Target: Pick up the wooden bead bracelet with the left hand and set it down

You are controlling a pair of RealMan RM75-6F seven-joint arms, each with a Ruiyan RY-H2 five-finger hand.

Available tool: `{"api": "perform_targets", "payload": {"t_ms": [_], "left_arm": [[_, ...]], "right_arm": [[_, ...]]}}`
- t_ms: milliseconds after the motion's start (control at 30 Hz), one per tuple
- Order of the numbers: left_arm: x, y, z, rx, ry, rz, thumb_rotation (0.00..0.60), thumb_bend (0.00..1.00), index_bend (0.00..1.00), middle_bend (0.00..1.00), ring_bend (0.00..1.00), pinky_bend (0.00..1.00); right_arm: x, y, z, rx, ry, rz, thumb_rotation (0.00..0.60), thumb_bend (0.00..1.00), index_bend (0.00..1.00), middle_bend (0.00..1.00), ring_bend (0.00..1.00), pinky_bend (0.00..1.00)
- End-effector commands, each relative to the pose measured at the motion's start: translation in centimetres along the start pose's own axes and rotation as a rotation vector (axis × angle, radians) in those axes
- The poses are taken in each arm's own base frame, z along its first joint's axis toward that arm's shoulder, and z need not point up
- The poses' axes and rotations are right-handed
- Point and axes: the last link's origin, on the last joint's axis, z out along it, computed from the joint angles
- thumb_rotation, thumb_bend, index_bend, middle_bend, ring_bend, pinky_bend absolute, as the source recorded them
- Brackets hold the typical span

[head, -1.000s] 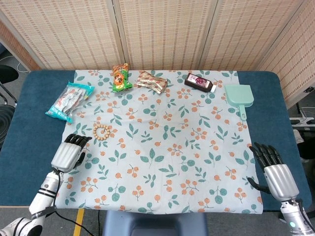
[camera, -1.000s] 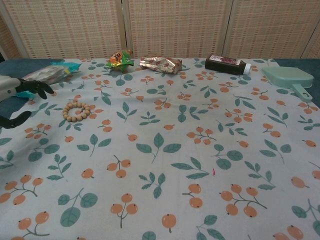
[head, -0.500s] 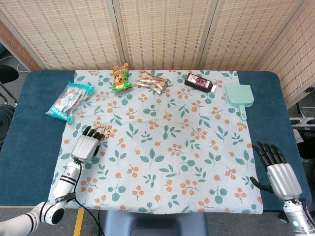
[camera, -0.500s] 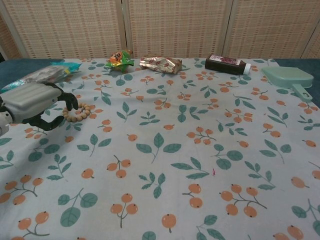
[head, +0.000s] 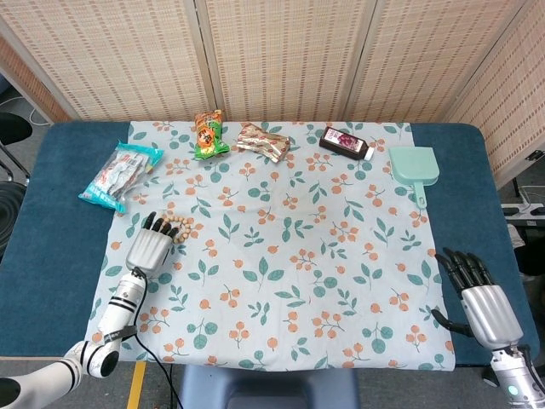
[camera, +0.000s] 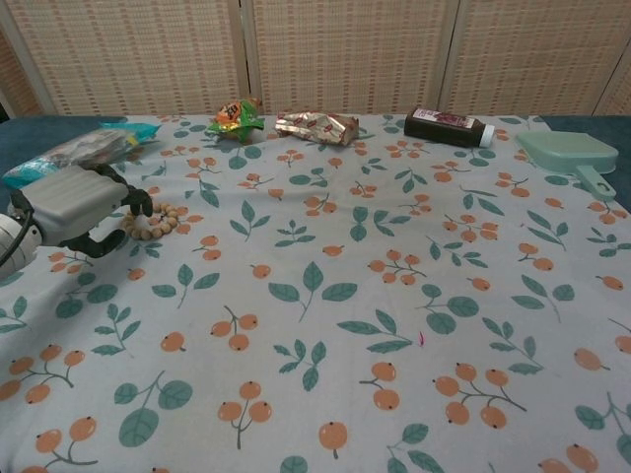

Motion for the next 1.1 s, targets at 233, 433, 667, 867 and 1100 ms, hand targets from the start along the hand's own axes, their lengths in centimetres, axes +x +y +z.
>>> {"api": "perform_targets", "payload": {"t_ms": [233,433,667,867,1100], "left_arm": [[-0.9,0.4,0.4,-0.017,-0.032,0.024,0.6,0.54,0.31,0.31,0.18,0.12],[-0.7,0.5,0.8,-0.024,-0.027,0.04,0.6,0.51,0.33,0.33,0.18,0.12],[-0.8,1.0,1.7,-0.038,-0.06,0.127,0.6,0.5,0.39,0.38,0.18,0.12],[-0.8,1.1,1.7,-0.039,-0.074,0.179,0.6,0.5,0.39,0.4,0.19,0.12],[-0.8,1.0,1.7,-0.03,-0.099,0.197,0.6,0.5,0.39,0.41,0.19,0.12]], "right_arm": [[0.0,0.0,-0.1,0.004,-0.004,0.001,0.559,0.15,0.0,0.0,0.0,0.0],[0.0,-0.1,-0.1,0.005,-0.004,0.004,0.559,0.15,0.0,0.0,0.0,0.0],[0.1,-0.1,-0.2,0.006,-0.003,0.009,0.559,0.15,0.0,0.0,0.0,0.0],[0.2,0.0,-0.3,0.004,-0.003,0.01,0.56,0.15,0.0,0.0,0.0,0.0],[0.3,0.0,-0.3,0.005,0.001,0.011,0.56,0.15,0.0,0.0,0.0,0.0]]}}
